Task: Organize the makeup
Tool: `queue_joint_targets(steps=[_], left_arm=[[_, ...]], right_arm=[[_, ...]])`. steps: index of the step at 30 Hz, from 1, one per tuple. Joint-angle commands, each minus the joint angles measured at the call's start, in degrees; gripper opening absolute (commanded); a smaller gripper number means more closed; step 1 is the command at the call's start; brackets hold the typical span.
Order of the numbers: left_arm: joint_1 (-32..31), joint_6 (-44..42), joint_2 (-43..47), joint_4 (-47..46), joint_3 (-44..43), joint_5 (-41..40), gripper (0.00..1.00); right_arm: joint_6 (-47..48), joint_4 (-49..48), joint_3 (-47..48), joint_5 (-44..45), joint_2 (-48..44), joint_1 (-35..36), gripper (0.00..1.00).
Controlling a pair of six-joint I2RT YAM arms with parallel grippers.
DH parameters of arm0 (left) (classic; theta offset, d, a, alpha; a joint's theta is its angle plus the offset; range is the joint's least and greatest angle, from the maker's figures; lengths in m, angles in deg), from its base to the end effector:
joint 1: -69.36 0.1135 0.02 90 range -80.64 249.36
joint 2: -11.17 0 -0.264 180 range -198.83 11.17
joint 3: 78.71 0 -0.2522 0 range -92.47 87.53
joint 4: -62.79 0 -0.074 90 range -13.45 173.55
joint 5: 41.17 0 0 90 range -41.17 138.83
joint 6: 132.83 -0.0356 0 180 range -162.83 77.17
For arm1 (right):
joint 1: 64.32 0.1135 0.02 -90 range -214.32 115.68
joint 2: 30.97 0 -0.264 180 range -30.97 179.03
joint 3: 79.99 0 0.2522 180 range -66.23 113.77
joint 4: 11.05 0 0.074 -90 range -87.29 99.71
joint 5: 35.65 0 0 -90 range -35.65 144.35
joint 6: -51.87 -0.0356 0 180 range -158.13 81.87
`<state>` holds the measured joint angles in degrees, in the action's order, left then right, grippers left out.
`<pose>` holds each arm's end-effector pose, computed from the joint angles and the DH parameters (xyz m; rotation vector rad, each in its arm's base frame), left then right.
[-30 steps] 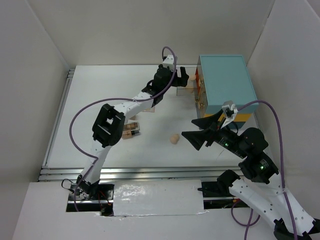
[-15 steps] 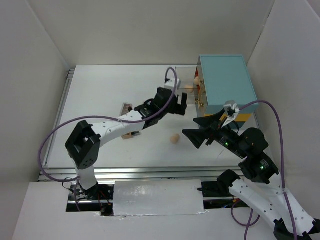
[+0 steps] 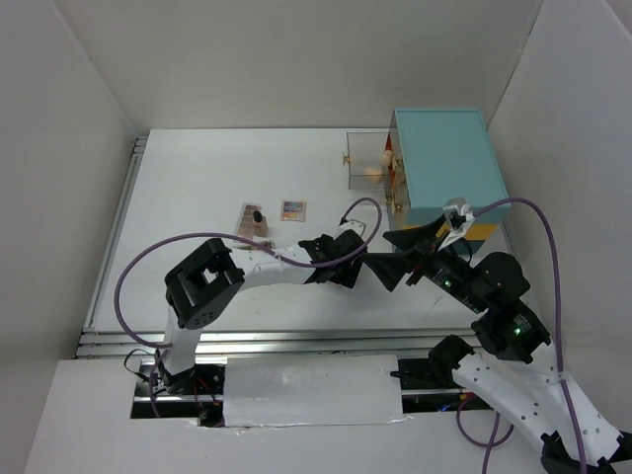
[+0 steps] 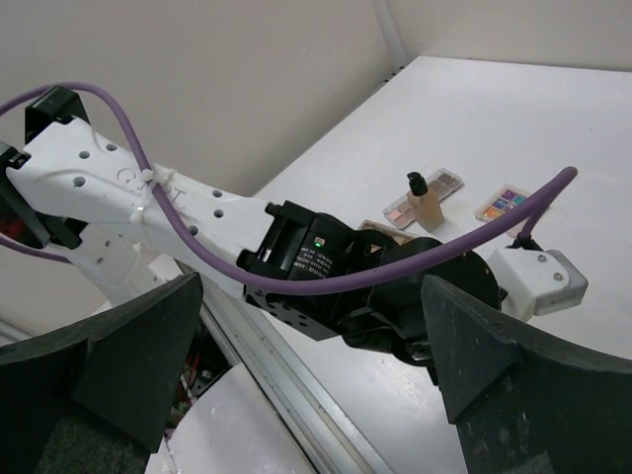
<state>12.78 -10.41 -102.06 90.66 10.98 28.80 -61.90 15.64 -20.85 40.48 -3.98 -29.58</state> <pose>0.2439 -0.3475 0.1746 0.3550 2.3808 -0.2972 0.0825 0.0676 0.3778 -0.3540 1.5203 0.9960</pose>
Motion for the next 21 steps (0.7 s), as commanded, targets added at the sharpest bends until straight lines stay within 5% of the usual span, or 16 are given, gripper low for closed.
queue_joint_targets(steps=[1,5,6,15,21], left_arm=[[-0.5,2.1,-0.6,-0.3,1.8,1.0,0.77],[-0.8,2.6,-2.8,0.5,1.3,-0.2,0.36],[-0.8,2.7,-2.9,0.7,1.1,-1.1,0.33],[5.2,4.3,5.9,0.3,-2.5,-6.3,0.3],[9.7,-1.5,6.3,-0.2,-16.5,-8.5,0.32]], right_arm=[[0.0,-2.2,-0.1,-0.5,0.7,0.4,1.0],[0.0,-2.6,-0.1,-0.8,1.3,0.4,1.0],[0.0,-2.6,-0.1,-0.8,1.4,0.4,1.0],[-0.9,-3.3,-1.3,4.1,-1.8,0.3,1.0],[-1.2,-3.1,-2.1,7.3,-4.5,0.4,1.0]])
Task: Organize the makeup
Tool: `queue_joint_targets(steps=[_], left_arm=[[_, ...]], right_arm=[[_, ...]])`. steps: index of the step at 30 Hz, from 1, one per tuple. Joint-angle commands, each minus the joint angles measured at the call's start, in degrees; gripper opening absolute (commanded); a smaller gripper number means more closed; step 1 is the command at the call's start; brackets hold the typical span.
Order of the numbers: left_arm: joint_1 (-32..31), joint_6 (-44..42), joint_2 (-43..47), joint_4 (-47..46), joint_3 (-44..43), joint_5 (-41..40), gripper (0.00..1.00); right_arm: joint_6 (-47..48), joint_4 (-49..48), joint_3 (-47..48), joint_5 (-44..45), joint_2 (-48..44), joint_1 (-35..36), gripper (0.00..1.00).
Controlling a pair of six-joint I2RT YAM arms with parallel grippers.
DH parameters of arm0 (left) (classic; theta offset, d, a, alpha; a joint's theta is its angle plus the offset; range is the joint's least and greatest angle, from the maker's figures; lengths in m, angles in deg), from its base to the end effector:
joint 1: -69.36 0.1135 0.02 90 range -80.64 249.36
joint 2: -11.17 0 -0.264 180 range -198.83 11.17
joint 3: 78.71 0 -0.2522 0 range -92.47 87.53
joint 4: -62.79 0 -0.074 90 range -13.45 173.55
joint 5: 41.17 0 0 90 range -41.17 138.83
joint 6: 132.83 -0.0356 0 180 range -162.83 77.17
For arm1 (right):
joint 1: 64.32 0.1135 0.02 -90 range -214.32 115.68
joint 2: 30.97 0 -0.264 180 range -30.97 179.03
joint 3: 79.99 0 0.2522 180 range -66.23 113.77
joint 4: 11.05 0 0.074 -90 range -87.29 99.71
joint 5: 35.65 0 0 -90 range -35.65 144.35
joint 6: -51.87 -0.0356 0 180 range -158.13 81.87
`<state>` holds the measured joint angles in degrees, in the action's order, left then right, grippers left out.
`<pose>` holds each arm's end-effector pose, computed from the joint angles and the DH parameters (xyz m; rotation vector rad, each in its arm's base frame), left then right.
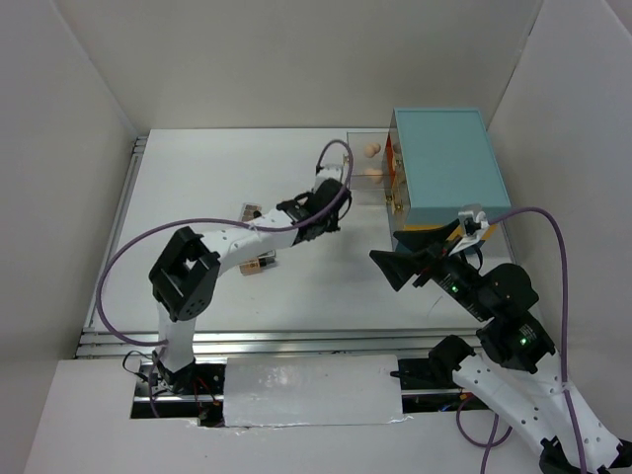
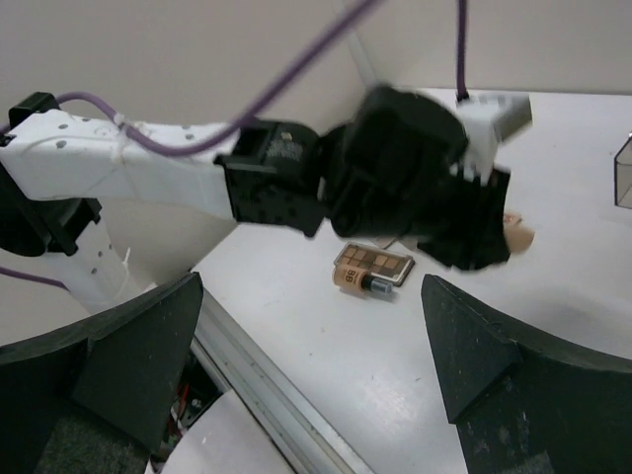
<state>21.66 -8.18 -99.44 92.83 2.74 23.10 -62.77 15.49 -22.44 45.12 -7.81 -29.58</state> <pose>0.3064 -0.3138 0.2368 0.0285 2.2323 -0.2677 0.0736 0.0580 0.3747 -0.2708 1.4838 0.9588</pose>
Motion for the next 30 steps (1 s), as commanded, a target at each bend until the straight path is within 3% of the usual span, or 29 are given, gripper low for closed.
queue_joint_targets(steps=[1,9,11,16,22,24,25,26,30], left_arm=[[2.0,-4.6,3.2,-3.1,-10.0,-1.7,0.33],[9.1,-9.3,-10.7,-6.9,-35.7,9.3,0.43],[10.5,-10.1,-14.4,-11.5,-38.2,13.1,0.51],[12.7,-9.6,-21.7,-19.0,-46.8,19.2,0.57],[13.7,-8.6,-25.8,-25.4,-47.7,24.9,0.61],[13.8,-8.5,-26.3,-26.0,-47.8,25.2,0.76],[13.8,-8.4,-26.2,-26.1,-47.6,25.3,0.92],[13.8,-8.4,-25.6,-26.2,-47.1,25.1,0.98],[14.0,-8.5,-22.7,-25.1,-43.7,20.7,1.0]], right_arm=[[-0.6,-2.9,-0.5,2.9,-0.8,0.3,1.0],[-0.5,-3.0,-0.7,3.2,-0.2,0.3,1.0],[-0.2,-3.0,-0.7,3.7,0.2,0.4,1.0],[0.1,-2.5,-0.5,4.1,0.5,0.4,1.0],[0.2,-2.5,-0.5,3.2,1.1,0.3,1.0],[0.3,-2.6,-0.4,2.7,1.4,0.3,1.0],[0.3,-2.6,-0.4,2.6,1.5,0.3,1.0],[0.3,-2.5,-0.3,2.5,1.5,0.4,1.0],[0.5,-2.4,-0.2,2.1,1.9,0.3,1.0]])
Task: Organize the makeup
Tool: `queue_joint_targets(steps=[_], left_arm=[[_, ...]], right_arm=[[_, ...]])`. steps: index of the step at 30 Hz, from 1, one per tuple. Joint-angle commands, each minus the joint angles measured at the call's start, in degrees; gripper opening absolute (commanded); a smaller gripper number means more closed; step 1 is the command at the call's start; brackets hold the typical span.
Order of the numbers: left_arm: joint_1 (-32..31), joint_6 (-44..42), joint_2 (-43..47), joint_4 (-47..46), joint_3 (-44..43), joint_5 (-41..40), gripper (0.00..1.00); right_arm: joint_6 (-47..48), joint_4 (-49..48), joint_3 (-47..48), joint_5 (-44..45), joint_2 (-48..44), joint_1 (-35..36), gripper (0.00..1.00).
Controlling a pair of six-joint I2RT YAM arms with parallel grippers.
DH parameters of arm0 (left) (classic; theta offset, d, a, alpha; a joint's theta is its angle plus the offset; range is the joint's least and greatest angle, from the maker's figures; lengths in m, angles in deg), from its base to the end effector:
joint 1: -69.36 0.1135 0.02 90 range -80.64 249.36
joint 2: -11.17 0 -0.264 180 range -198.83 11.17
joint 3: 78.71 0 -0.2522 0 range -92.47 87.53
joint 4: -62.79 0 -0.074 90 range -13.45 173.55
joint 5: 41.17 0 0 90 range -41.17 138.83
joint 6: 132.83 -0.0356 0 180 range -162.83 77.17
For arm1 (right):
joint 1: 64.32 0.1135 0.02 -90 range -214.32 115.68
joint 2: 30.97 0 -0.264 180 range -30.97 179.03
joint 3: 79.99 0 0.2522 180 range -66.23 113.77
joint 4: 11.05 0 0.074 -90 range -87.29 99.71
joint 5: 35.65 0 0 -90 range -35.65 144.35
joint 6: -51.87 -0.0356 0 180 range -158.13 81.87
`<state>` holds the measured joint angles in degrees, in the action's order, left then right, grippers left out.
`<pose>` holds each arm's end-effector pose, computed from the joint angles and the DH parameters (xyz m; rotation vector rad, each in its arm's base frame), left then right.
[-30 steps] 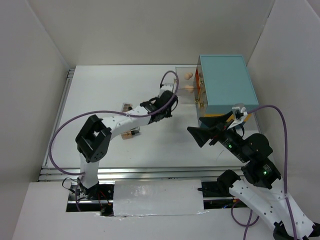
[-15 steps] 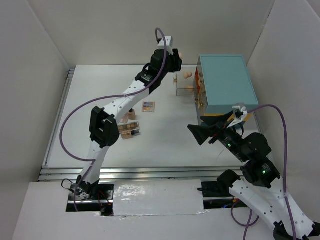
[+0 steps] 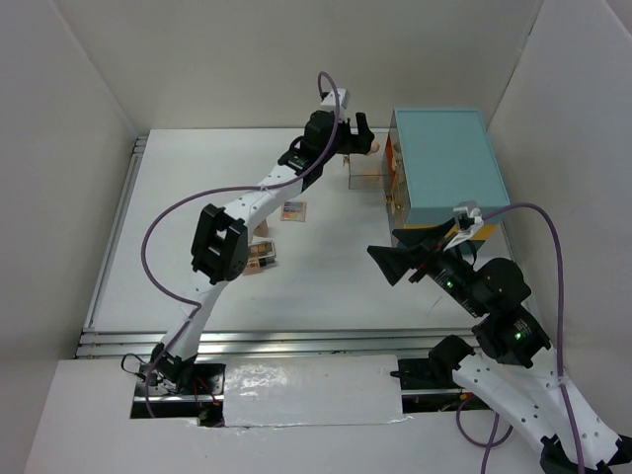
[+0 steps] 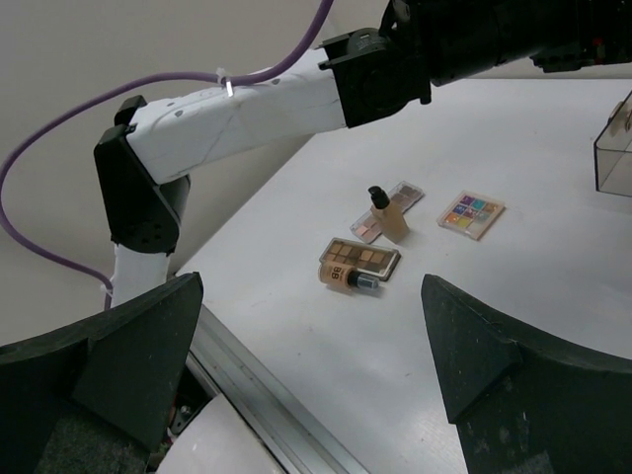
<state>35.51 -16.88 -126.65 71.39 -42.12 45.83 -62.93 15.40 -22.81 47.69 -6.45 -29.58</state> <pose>0.4794 -0.3193 0.3096 0.0740 1.6760 -0.7551 0.0805 0.0609 0.3710 -0.2313 1.5149 0.9237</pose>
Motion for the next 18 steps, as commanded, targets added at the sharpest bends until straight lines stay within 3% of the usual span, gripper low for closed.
queue_joint_targets(steps=[1,3,4,5,6,7,10,12,18], left_arm=[[0.3,1.5,6.0,-2.4,1.7,-7.6,0.99],[0.4,3.5,7.4,2.1,3.8,-14.1,0.99],[0.4,6.6,8.3,4.2,4.4,-21.4,0.9],[0.5,7.6,8.4,5.3,5.4,-23.4,0.82],[0.7,8.8,8.5,8.7,5.8,-25.0,0.73],[0.6,10.2,8.1,9.4,6.2,-27.0,0.53],[0.9,11.2,5.6,11.2,5.4,-27.3,0.2],[1.0,11.4,4.1,11.3,4.4,-25.8,0.12],[1.1,11.0,-0.9,9.5,0.5,-19.8,0.17]], right_arm=[[0.6,-2.3,0.2,-0.4,0.6,0.3,1.0],[0.6,-2.5,0.1,-0.5,0.5,0.3,1.0],[0.6,-2.5,0.1,-0.6,0.5,0.4,1.0],[0.5,-2.6,0.1,-0.6,0.5,0.3,1.0],[0.5,-2.6,0.1,-0.6,0.5,0.4,1.0],[0.5,-2.7,0.0,-0.7,0.4,0.4,1.0],[0.5,-2.9,-0.2,-0.9,0.5,0.4,1.0],[0.5,-3.0,-0.1,-1.1,0.6,0.4,1.0],[0.6,-2.8,-0.1,-1.3,0.6,0.4,1.0]])
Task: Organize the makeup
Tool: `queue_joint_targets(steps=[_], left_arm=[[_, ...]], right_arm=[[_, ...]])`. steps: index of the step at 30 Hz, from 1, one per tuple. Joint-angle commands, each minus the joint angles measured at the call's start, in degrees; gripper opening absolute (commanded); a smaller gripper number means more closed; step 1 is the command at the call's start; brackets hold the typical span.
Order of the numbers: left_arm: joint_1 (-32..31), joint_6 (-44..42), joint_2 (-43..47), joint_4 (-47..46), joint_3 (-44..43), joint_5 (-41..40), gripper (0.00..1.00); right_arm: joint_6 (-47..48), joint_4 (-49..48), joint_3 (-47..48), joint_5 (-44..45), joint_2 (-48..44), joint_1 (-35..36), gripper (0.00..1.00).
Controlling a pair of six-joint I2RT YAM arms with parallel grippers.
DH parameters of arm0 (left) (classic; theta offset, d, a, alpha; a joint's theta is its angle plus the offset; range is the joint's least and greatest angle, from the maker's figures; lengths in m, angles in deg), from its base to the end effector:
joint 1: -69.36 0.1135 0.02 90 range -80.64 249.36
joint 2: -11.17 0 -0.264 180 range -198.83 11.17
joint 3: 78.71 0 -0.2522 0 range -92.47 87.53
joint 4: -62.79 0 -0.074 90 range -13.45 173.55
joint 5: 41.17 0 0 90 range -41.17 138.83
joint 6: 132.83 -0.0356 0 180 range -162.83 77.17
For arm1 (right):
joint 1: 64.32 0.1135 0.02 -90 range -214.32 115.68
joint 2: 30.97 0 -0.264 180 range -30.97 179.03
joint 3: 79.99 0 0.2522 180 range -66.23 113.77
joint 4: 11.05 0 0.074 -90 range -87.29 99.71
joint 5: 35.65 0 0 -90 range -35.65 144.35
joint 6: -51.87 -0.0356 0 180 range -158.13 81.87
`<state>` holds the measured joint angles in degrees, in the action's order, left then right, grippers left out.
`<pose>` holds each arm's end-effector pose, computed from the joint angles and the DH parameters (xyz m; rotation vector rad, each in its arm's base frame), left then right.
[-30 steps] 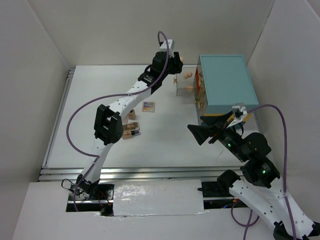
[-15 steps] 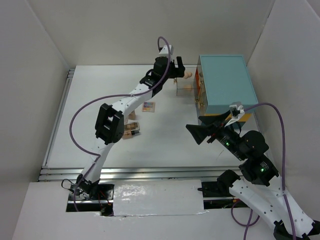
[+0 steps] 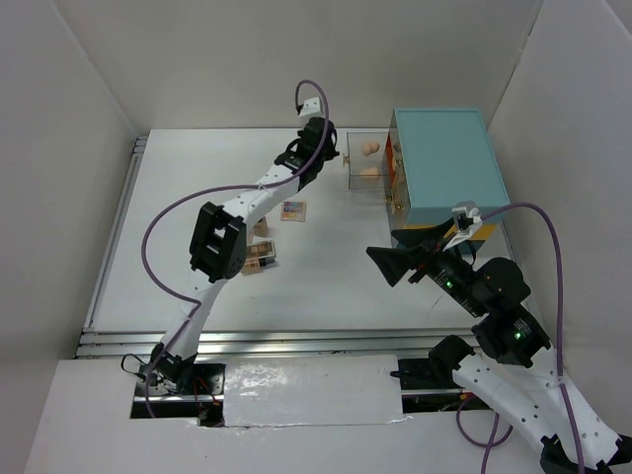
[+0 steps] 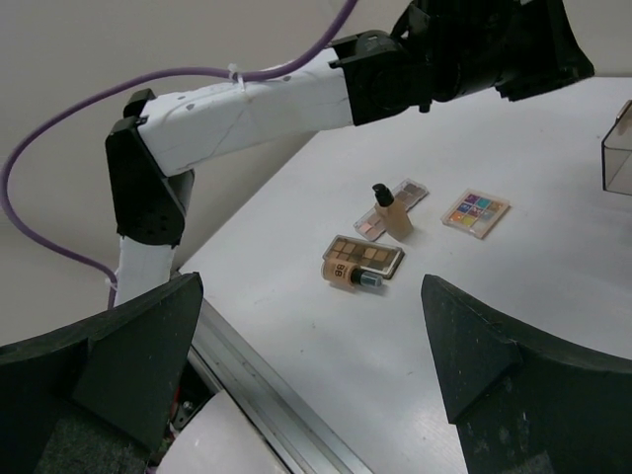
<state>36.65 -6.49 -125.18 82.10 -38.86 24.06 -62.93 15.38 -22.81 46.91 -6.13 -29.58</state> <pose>0.4836 -0.2928 0.2840 -0.3603 1.8041 -0.4536 0.0814 0.0620 0.3706 -0.2433 1.5203 0.9321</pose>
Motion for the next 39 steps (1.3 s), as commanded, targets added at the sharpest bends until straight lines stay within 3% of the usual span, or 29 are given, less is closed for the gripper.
queue_joint_targets(steps=[1,7,14,18,31,39], left_arm=[[-0.1,0.7,-3.3,-0.9,-3.8,2.3,0.18],[0.2,0.2,-4.9,-3.2,-3.6,6.0,0.24],[0.2,-1.3,-5.1,-13.5,0.3,18.7,0.32],[0.2,-0.5,-7.6,-16.2,-1.9,25.3,0.35],[-0.5,6.6,-15.3,-27.8,-7.4,36.7,0.53],[-3.1,5.9,-16.8,-31.6,-8.6,38.0,0.65]], right_arm=[[0.6,-2.9,-0.1,-0.6,0.2,0.4,1.0],[0.6,-2.9,-0.1,-1.1,0.0,0.3,1.0],[0.6,-3.1,-0.1,-1.3,0.1,0.4,1.0],[0.7,-2.9,-0.1,-1.3,0.2,0.4,1.0],[0.8,-3.0,0.0,-1.1,0.4,0.3,0.99],[0.9,-3.0,0.1,-1.6,0.7,0.4,0.99]])
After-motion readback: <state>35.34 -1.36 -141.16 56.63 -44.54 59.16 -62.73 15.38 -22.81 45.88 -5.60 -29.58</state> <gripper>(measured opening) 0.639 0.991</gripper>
